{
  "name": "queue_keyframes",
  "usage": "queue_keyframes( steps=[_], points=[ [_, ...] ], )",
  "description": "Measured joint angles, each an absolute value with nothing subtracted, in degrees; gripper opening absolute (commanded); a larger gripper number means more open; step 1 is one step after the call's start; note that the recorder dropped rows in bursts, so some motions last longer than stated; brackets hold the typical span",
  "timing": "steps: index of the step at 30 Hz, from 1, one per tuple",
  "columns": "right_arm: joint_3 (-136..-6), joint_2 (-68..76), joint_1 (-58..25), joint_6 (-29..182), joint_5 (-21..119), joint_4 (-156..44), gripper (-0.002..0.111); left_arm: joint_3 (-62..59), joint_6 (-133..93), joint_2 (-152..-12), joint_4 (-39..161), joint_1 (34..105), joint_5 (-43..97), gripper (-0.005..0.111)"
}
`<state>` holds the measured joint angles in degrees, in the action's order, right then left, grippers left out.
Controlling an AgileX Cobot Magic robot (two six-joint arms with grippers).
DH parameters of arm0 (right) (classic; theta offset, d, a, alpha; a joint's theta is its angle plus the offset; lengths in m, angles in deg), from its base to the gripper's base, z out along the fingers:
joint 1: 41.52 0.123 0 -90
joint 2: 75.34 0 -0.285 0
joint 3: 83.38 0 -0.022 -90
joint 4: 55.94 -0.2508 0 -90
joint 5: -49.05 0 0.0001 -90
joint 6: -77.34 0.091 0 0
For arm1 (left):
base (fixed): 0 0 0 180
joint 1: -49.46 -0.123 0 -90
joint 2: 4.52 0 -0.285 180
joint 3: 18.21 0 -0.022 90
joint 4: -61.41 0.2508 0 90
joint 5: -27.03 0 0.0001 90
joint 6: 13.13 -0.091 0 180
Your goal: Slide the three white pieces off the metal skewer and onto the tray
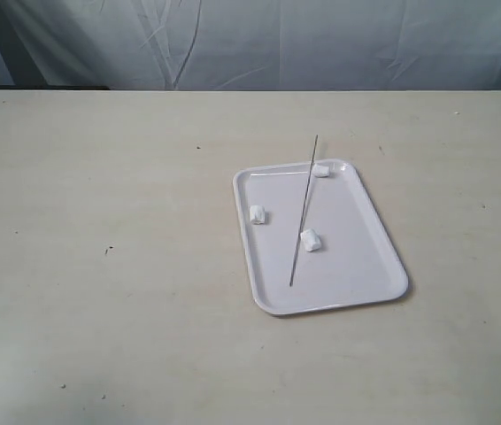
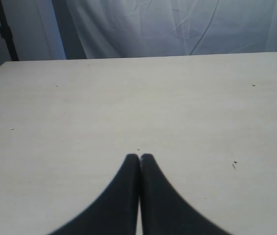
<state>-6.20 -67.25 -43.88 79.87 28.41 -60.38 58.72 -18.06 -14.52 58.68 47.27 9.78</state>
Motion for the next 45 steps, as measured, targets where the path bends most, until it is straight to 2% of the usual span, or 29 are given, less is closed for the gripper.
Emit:
queue_keyframes(
  steps=[45],
  points=[
    [-6.2, -67.2, -43.9, 77.8, 28.3, -60.5, -0.001, 58.7, -18.3, -14.5, 58.7, 47.3, 9.8, 0.0]
  ],
)
